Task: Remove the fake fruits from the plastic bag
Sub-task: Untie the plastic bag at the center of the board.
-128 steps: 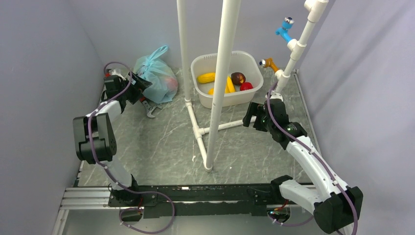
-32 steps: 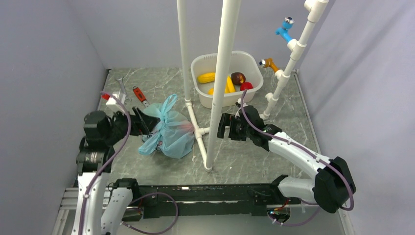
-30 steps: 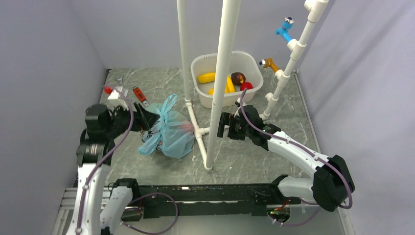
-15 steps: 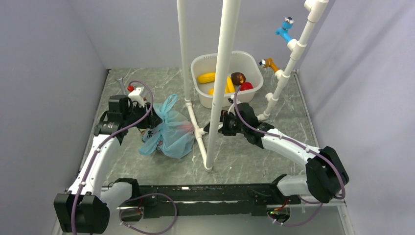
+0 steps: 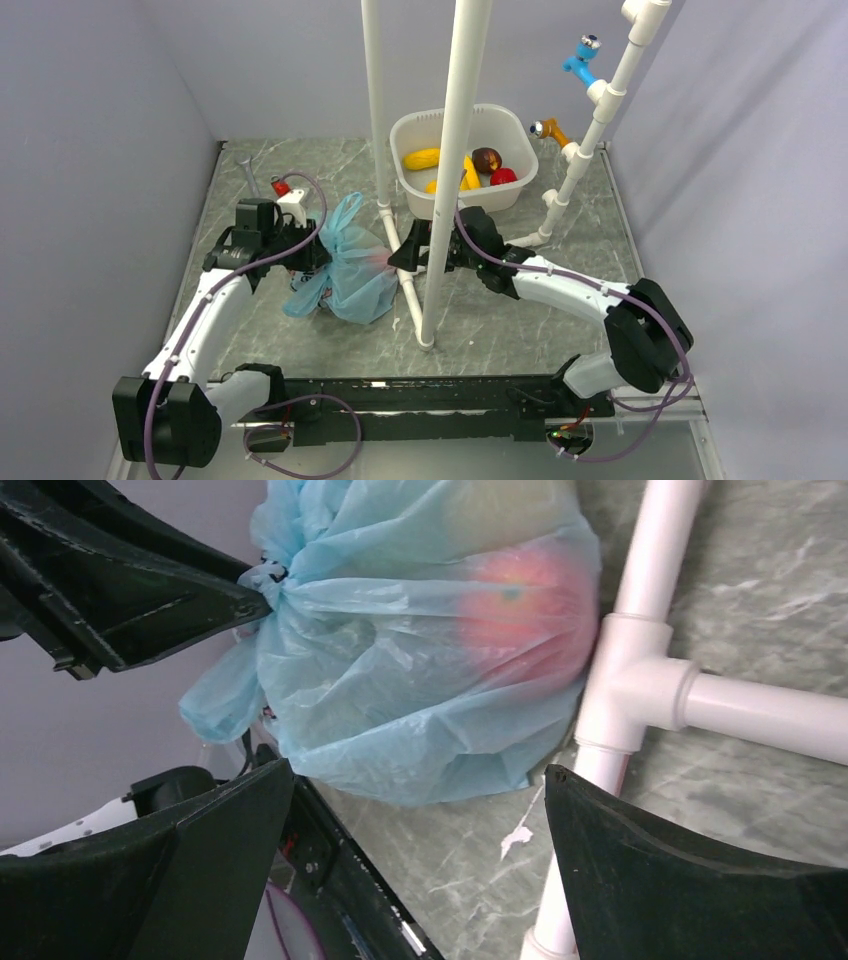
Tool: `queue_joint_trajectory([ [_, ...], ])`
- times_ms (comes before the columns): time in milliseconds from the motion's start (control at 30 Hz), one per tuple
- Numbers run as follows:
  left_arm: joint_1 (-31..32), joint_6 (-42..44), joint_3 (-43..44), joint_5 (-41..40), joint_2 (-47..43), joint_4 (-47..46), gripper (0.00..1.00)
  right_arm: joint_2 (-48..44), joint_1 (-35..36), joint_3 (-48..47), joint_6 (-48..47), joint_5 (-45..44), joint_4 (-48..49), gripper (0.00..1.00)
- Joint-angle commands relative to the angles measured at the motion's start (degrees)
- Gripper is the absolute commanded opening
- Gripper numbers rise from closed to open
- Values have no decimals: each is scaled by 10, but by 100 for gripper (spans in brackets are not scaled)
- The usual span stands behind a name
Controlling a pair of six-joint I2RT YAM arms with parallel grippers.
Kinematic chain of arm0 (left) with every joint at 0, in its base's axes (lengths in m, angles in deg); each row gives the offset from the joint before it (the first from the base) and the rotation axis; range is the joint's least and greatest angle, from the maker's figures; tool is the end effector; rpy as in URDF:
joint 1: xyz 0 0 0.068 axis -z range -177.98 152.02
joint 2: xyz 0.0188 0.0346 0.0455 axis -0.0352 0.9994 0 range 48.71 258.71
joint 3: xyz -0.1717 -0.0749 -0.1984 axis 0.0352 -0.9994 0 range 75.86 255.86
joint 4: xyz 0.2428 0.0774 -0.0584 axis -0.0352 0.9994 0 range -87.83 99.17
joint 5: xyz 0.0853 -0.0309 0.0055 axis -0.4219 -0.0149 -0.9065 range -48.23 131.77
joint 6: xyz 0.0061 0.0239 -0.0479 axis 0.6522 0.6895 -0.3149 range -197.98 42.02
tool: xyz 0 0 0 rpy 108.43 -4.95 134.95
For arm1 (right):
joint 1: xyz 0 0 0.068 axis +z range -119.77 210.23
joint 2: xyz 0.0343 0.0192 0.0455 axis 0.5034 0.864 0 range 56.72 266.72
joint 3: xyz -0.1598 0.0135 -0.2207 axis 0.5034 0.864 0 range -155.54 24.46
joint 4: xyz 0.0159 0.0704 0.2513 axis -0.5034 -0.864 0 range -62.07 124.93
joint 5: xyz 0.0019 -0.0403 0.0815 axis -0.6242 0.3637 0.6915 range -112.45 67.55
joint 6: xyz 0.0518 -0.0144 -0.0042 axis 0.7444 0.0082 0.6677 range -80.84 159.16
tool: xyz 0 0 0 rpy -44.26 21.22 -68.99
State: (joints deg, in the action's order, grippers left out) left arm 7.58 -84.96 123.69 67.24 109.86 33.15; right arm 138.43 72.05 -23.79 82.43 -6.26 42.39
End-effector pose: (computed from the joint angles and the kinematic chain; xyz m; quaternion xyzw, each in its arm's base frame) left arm 0.2182 -0.0366 0.2727 0.0745 0.8998 -0.2433 0.3543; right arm 0.2293 0.2186 0.2423 -0.0640 0.8404 0.4428 0.3058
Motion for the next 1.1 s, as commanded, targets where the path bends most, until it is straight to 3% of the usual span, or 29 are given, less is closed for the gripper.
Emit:
queue_joint_trajectory([
  [0, 13, 21, 9, 8, -2, 0, 23, 10, 12, -24, 21, 0, 44, 100],
  [67, 17, 22, 8, 21, -1, -2, 10, 11, 17, -22, 22, -6, 49, 100],
  [200, 30, 24, 4, 47, -4, -5, 0, 22, 20, -26, 19, -13, 54, 99],
  [433, 41, -18, -17, 101, -45, -11, 0, 67, 25, -74, 5, 54, 61, 84],
  [633, 43, -14, -52, 49, -103, -29, 0, 93, 46, -100, -13, 57, 59, 83],
  [1067, 47, -14, -53, 93, -84, -45, 0, 156, 86, -100, -6, 72, 169, 72],
])
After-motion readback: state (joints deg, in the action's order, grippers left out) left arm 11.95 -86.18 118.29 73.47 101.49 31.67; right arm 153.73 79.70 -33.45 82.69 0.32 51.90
